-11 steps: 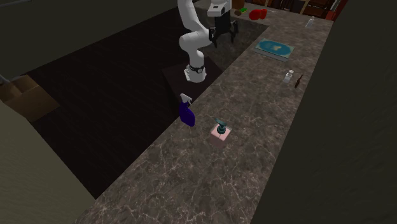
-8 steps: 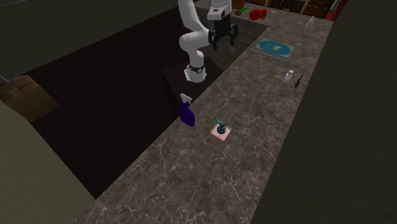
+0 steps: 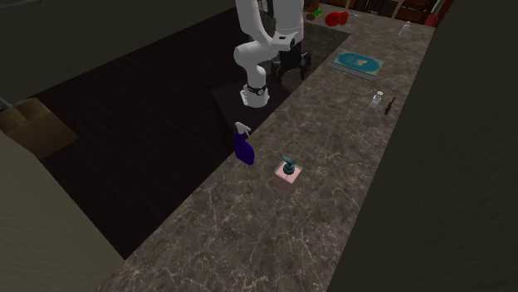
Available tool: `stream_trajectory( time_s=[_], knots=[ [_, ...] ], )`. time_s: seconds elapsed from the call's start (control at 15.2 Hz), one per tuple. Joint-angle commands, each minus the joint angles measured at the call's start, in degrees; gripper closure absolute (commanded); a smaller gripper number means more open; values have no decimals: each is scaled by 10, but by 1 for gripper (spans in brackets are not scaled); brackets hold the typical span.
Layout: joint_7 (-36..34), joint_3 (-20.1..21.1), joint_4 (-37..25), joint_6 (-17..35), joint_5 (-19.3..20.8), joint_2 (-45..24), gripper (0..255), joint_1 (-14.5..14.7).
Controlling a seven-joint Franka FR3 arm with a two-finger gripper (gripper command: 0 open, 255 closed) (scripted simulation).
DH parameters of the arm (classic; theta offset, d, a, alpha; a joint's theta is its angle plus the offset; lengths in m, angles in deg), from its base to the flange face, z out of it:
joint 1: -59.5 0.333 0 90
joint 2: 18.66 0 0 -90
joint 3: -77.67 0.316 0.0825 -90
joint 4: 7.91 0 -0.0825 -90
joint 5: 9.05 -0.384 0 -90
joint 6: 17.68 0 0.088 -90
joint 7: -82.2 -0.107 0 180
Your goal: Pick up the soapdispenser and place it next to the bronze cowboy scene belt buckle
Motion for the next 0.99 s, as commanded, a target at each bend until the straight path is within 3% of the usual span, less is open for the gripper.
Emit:
stream_trajectory(
  time_s=[0.0,0.46,0.92],
  knots=[
    [18,-11,-20,21,1,-45,0,1],
    [79,-43,-120,61,-8,-201,0,0],
    [136,-62,-258,68,-35,-365,0,-13]
  ],
)
